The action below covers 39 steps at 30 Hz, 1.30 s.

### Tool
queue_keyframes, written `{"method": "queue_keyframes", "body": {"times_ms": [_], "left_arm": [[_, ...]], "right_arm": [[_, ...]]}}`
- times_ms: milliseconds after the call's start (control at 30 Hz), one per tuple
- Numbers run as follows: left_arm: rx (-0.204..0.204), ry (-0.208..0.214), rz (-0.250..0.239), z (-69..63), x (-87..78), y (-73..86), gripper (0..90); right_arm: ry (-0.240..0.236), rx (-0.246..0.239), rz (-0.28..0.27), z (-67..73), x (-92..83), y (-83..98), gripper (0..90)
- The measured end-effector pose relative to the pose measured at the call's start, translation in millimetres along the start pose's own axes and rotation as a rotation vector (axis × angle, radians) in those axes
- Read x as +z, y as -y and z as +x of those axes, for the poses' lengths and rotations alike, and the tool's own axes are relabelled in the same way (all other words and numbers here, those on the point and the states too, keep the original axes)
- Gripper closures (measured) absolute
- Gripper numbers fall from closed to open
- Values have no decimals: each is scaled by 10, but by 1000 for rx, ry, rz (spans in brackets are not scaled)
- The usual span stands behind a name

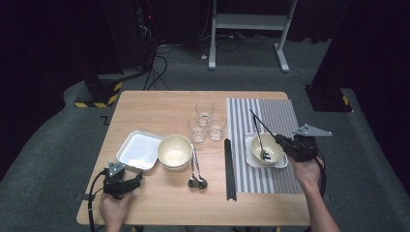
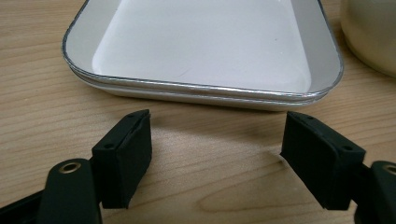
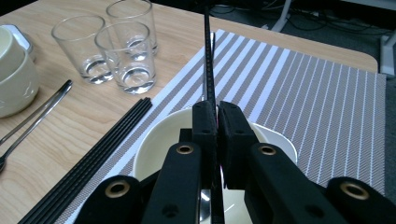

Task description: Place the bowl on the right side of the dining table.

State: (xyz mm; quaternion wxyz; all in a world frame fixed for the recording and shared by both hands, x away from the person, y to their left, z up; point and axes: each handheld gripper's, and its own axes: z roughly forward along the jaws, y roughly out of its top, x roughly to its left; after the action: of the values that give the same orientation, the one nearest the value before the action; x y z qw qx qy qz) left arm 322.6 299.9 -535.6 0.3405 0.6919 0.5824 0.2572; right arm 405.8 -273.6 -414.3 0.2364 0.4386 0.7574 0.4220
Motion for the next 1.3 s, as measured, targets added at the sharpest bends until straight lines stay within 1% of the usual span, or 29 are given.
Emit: {"method": "queue_keyframes", "body": {"times_ms": [100,167,300,400,567,667,833,1167,1300], "left_arm": [[2,-2,0,0,1,-1,246],[2,-2,1,-2,1,-1,246],[5,-5,1,-4,3,-2,247],[10,-10,3,-12,6,-3,247],[12,-13,3,-16,7,-3,248],[14,-18,4,-26,10,-3,248],[19,-22,7,-30,10,-5,248],[26,-30,9,-39,14,-5,249],[27,-32,10,-41,14,-5,249]], "right_arm": [[7,-5,1,-36,9,-12,860],[16,-2,0,-89,19,-28,860],[25,0,3,-135,34,-40,860],[32,4,10,-206,73,-37,860],[34,8,23,-272,122,-25,860],[32,1,36,-326,173,-12,860],[34,7,42,-386,223,-1,860],[32,14,60,-495,323,41,860],[30,16,67,-518,365,53,860]]}}
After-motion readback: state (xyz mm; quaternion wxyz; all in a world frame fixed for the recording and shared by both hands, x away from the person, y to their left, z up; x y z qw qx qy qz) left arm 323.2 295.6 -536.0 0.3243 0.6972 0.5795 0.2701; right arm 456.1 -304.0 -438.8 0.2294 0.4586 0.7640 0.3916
